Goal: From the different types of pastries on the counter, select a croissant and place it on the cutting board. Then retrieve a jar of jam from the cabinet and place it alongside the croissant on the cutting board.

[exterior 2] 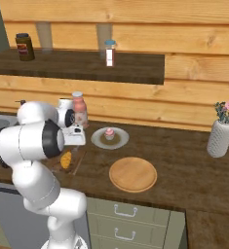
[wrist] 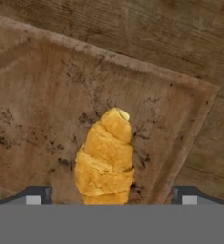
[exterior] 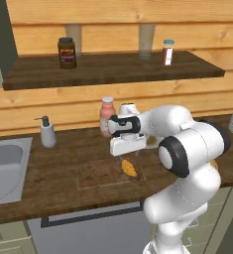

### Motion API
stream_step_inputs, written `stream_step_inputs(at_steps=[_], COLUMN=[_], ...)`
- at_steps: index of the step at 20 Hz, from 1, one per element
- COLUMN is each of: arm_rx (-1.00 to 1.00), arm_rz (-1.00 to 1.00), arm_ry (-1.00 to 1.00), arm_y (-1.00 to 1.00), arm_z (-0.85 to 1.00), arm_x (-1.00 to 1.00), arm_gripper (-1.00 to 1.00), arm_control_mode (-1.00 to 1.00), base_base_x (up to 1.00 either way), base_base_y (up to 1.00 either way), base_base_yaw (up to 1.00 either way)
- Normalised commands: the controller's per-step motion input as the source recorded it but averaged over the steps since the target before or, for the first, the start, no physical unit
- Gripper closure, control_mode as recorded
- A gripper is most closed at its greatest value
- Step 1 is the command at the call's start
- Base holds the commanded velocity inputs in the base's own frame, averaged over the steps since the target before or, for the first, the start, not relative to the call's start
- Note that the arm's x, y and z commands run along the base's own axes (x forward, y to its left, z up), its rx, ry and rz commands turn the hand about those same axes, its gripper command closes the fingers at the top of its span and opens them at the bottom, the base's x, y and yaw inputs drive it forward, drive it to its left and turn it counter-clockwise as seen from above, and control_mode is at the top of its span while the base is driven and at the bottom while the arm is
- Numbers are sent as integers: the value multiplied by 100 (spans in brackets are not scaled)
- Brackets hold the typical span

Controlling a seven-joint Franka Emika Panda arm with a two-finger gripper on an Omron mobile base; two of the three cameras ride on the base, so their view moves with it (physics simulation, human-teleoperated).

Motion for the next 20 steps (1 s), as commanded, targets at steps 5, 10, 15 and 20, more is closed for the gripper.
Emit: stream_step_inputs(at_steps=[5, 10, 15, 20], arm_rx=[14, 8, 0, 0], arm_rz=[4, 0, 0, 0], arm_ry=[15, 11, 0, 0], arm_y=[-16, -1, 0, 0], arm_z=[0, 0, 0, 0], arm_x=[0, 0, 0, 0], arm_gripper=[-100, -100, -100, -100], arm_control_mode=[-100, 100, 100, 100], base_base_x=[0, -1, -65, -100], base_base_y=[0, 0, -1, 0], base_base_yaw=[0, 0, 0, 0])
